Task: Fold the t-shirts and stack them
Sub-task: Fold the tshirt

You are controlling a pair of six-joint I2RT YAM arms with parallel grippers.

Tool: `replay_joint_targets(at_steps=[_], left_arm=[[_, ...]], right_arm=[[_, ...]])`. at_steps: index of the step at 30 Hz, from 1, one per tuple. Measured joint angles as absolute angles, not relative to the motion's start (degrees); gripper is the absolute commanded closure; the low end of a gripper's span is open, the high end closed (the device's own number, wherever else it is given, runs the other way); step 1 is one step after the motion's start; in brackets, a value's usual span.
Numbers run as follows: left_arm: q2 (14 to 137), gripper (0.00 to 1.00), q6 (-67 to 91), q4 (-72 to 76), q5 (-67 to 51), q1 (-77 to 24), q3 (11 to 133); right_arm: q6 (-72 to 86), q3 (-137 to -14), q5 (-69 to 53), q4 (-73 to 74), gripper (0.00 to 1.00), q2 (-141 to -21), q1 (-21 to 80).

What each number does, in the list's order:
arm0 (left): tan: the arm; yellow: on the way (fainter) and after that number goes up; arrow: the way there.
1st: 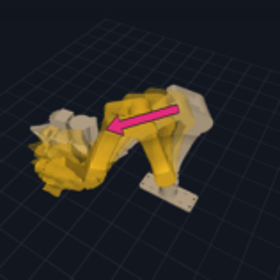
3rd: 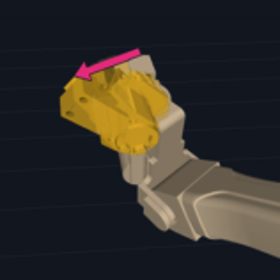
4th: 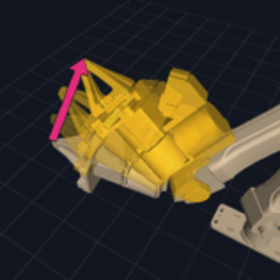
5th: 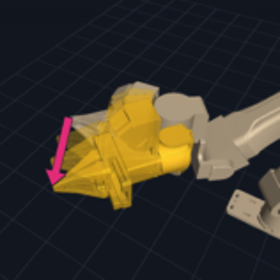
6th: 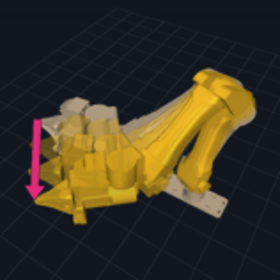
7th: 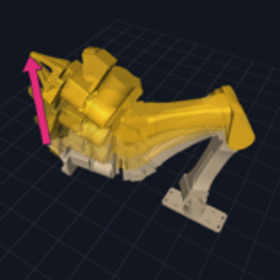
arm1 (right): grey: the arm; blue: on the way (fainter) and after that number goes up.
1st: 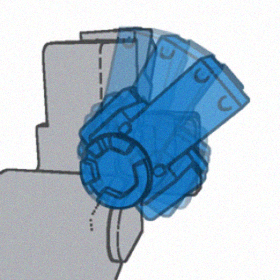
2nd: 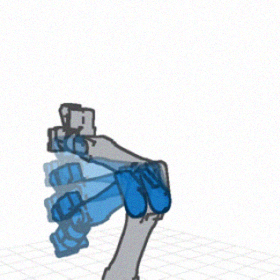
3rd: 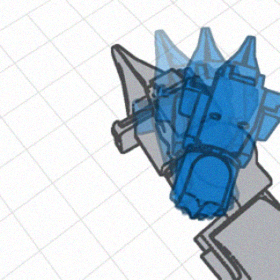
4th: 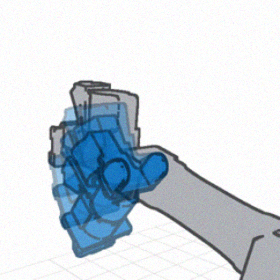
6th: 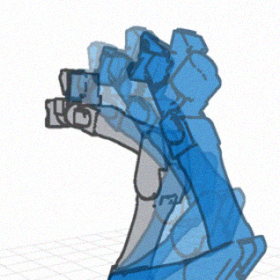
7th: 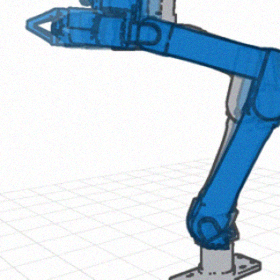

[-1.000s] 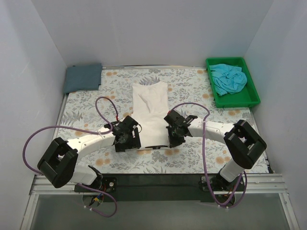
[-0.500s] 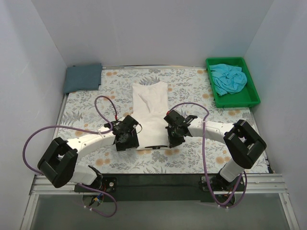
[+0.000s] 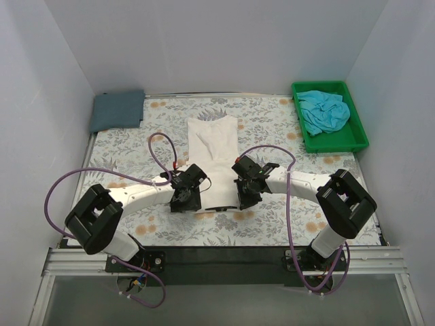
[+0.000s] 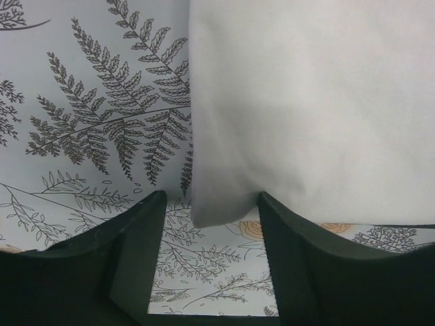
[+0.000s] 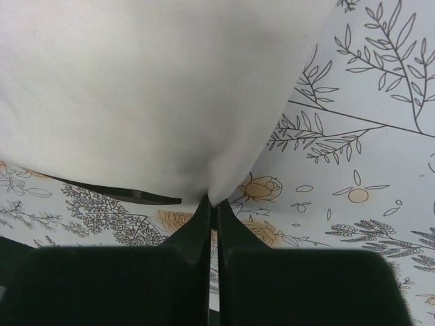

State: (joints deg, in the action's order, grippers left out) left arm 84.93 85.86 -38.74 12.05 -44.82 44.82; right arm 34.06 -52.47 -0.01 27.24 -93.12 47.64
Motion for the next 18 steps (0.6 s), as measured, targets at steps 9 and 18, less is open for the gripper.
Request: replay_joint_targets(at_steps=[9,18], left_arm=[[86.7,0.99,86.48,-36.07,10.61,-45.47,45.32],[86.39,1.0,84.68,-38.04,7.14,-45.54,46.63]], right_arm=[[34.02,-52.45,-0.03,27.27,0.99,-93.1,47.64],[30.72,-53.28,-1.96,31.2,0.99,-93.08,47.75]])
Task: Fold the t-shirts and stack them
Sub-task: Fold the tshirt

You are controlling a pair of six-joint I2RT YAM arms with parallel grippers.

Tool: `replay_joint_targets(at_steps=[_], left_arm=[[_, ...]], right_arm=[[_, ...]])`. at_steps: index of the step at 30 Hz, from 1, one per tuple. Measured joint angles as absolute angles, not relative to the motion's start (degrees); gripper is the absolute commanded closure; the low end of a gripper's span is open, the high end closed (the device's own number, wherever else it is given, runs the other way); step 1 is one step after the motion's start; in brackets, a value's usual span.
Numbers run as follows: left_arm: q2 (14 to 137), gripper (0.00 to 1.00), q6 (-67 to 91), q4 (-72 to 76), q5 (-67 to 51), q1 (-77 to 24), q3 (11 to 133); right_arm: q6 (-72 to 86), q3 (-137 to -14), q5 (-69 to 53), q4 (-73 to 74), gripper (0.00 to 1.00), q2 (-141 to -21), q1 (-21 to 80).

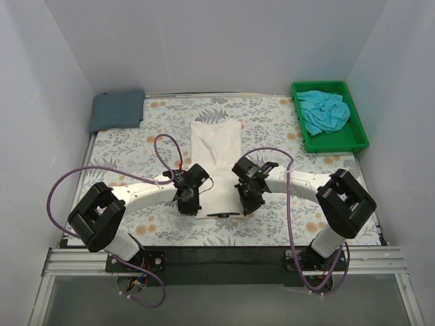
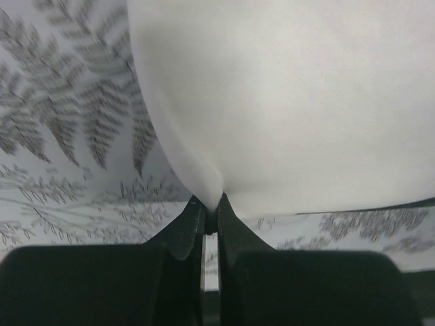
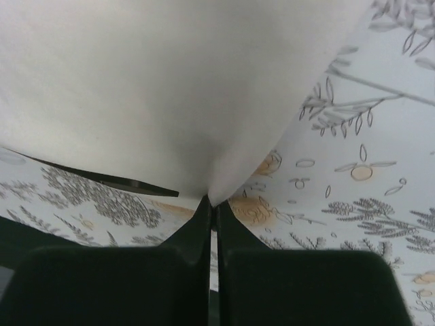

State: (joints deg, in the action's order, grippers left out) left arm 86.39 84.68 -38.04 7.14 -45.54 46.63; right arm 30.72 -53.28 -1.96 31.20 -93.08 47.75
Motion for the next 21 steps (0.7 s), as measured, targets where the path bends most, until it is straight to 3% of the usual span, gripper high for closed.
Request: replay_joint_targets(at_steps=[6,13,21], left_arm=[[83.0,1.0,82.19,-49.65,-5.06,-48.14,46.65],[70.78,1.0,82.32,-60.4,-18.35,-50.33,47.75],[74.5,1.0,81.38,-64.69,-18.94,-42.44,56.55]], right_arm=[[26.02,-53.63,-9.17,43.48,0.99,-91.0,49.56],[22.35,-57.54,-17.08,56.82,0.99,-84.82,51.18],[15.9,-82.61,-10.66,69.6,0.99,-92.58,47.62]])
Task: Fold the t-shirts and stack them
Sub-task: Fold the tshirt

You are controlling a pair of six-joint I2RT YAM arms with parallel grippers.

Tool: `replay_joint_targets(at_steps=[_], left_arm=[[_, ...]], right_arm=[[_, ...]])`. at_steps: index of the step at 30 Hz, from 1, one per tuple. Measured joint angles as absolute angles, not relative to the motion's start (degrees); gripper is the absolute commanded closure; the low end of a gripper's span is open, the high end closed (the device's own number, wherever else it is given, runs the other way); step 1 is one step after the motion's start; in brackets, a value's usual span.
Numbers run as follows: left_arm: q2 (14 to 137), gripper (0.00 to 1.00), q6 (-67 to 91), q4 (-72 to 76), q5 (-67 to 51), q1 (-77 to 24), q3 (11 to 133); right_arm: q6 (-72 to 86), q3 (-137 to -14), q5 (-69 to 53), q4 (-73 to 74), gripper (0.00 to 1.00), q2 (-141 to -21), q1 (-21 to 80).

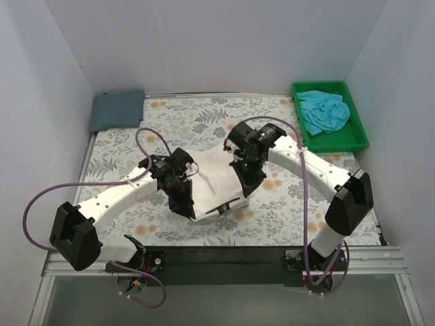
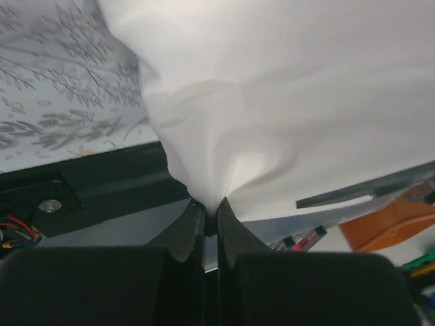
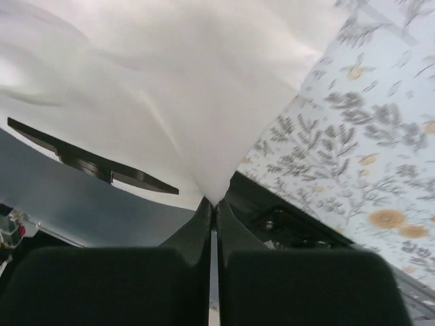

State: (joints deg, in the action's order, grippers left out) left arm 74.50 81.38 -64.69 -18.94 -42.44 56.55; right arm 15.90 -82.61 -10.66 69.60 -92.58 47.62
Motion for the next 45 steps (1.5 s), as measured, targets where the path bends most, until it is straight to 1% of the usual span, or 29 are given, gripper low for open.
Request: replay_joint_targets(at_steps=[4,7,11,21,28,35,45], left_arm=[[76.07,1.0,79.57,-62.63,-16.16,-34.17,60.05],[77.17,1.0,78.22,-60.38,-14.04,-30.59,63.57],[78.35,1.0,76.9,-57.43,-12.1,-28.84,66.46],[79.79,1.0,76.79,-49.41,-9.02,-26.68,66.59],[81.8,1.0,77.49,-44.03,-5.82,-25.85,66.32],[82.48,1.0,78.91,-36.82,-3.18,-24.64,61.91],[86.19,1.0,79.55,-25.08,1.28,-22.06,55.88]], right_arm=[[13.15,-93.1,-7.31,70.94,0.99,-97.08,43.62],[11.68,-98.63,-5.82,72.12,0.99,-100.25,41.82],[9.76,-106.04,-3.49,73.38,0.99,-103.83,40.56],[5.15,-117.64,3.05,73.01,0.99,-109.84,39.33],[2.37,-116.51,5.48,64.45,0.99,-110.74,38.96],[-1.85,-112.36,7.35,52.9,0.99,-112.16,38.79],[-5.5,-100.92,8.32,35.73,0.99,-115.66,38.28]])
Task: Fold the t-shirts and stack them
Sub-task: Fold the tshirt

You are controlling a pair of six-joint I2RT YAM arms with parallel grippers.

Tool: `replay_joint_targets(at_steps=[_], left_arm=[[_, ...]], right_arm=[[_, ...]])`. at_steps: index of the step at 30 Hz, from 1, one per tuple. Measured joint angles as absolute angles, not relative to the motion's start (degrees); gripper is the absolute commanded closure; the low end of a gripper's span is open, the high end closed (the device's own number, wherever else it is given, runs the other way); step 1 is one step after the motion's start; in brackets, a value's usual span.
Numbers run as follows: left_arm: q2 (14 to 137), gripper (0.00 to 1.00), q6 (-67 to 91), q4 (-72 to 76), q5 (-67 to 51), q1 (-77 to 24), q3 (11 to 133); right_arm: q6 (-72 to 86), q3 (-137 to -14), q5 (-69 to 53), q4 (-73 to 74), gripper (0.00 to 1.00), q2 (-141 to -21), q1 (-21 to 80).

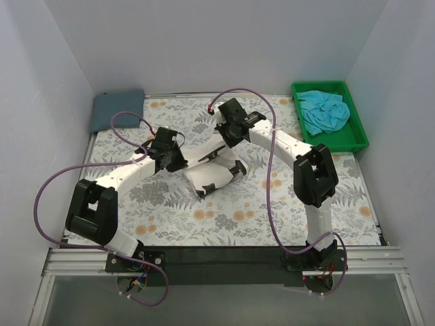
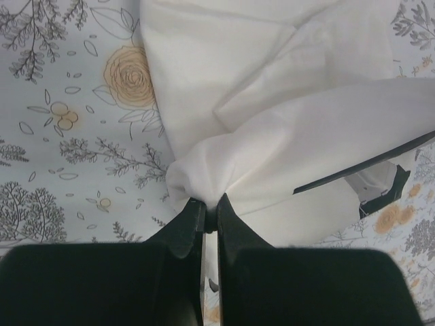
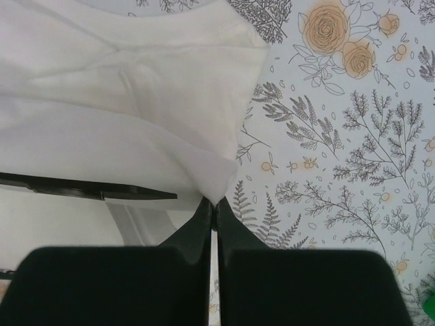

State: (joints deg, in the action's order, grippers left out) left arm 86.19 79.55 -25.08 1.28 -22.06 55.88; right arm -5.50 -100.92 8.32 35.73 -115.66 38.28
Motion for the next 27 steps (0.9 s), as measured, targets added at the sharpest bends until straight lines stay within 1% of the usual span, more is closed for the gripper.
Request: replay_joint_targets(at_steps=[8,9,10,12,13,14,16,17,18,20,21,24,26,27], left_arm=[[93.54,0.99,77.03,-15.79,3.01,-21.37,55.64],[94.37,0.97,76.75,-14.92,3.25,-21.34,55.64],[95.04,0.91,76.4,-14.26,3.53,-21.32,55.64],[95.57,0.82,75.77,-13.45,3.86,-21.28,55.64],[95.59,0.79,75.4,-13.19,4.05,-21.26,55.66],[95.57,0.73,74.94,-13.04,4.25,-21.21,55.7],[95.57,0.66,73.82,-13.15,4.89,-21.04,56.03],[95.53,0.54,73.21,-13.32,5.17,-20.91,56.27],[95.48,0.45,72.4,-13.5,5.32,-20.8,56.66],[95.24,0.28,71.35,-13.76,5.56,-20.69,57.52],[94.87,0.27,70.48,-13.87,5.56,-20.69,57.84],[92.75,0.27,68.05,-14.15,5.37,-20.6,58.02],[91.18,0.29,66.39,-14.24,5.02,-20.58,57.8],[90.28,0.31,65.54,-14.31,4.6,-20.58,57.56]], right_arm=[[-5.1,-97.51,8.47,26.35,0.99,-118.28,36.05],[-4.8,-97.3,8.29,25.8,0.95,-118.83,35.73],[-4.49,-97.19,8.14,25.43,0.9,-119.31,35.48],[-3.92,-96.88,7.64,24.91,0.81,-120.14,35.05],[-3.64,-96.84,7.53,24.91,0.8,-120.31,34.94],[-3.57,-96.84,7.68,24.88,0.79,-120.38,34.83],[-3.18,-96.84,8.03,24.45,0.76,-120.31,34.41],[-3.01,-96.84,8.29,24.14,0.73,-120.27,34.15],[-2.74,-96.84,8.54,23.97,0.67,-120.14,33.89],[-2.15,-96.49,8.84,23.75,0.63,-119.52,33.3],[-1.69,-95.79,8.82,23.55,0.62,-118.74,32.95],[-0.51,-93.3,8.14,23.64,0.62,-115.57,32.01],[-0.1,-91.31,6.59,23.57,0.62,-112.75,31.42],[0.03,-90.41,5.63,23.44,0.62,-111.44,31.09]])
